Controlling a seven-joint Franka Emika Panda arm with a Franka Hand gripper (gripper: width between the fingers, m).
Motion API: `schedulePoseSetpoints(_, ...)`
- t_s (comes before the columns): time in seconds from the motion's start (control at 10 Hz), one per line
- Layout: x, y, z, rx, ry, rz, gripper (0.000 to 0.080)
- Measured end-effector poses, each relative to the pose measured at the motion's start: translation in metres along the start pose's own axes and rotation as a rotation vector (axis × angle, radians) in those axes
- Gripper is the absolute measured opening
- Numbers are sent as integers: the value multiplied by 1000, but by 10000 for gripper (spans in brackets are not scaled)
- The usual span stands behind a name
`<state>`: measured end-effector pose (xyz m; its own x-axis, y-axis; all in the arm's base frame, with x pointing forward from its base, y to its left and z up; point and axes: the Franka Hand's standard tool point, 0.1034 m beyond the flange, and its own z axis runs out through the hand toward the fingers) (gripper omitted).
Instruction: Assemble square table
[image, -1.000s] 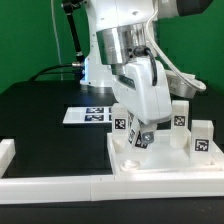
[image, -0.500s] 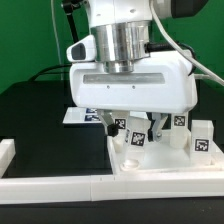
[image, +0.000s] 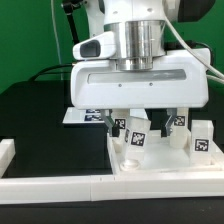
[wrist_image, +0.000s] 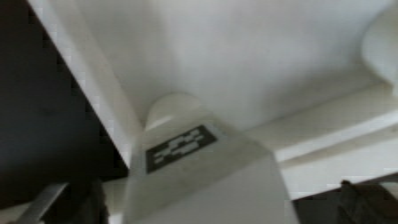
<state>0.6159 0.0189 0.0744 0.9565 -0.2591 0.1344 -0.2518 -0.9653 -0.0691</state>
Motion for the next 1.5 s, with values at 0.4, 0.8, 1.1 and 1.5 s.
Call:
schedulePoseSetpoints(0.4,-1,-1,1,7,-3,149,363)
schedulePoseSetpoints(0.8,-1,3,2,13,-8,428,293)
schedulePoseSetpoints(1.1,8,10,3,56,-87,766,293)
schedulePoseSetpoints(1.5,14,28,9,119,-143,1184,293)
